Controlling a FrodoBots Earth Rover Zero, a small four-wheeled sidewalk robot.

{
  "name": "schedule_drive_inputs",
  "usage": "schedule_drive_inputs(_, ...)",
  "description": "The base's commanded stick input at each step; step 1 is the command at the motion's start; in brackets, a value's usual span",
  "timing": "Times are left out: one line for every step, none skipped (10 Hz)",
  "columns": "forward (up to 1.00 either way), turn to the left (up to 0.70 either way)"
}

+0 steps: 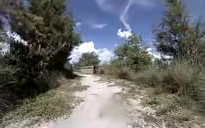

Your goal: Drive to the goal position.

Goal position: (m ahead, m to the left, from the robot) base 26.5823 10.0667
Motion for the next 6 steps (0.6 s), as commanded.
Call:
schedule_drive_inputs(0.84,0.00)
schedule_drive_inputs(0.84,0.00)
schedule_drive_inputs(0.84,0.00)
schedule_drive_inputs(0.84,0.00)
schedule_drive_inputs(0.84,0.00)
schedule_drive_inputs(0.84,0.00)
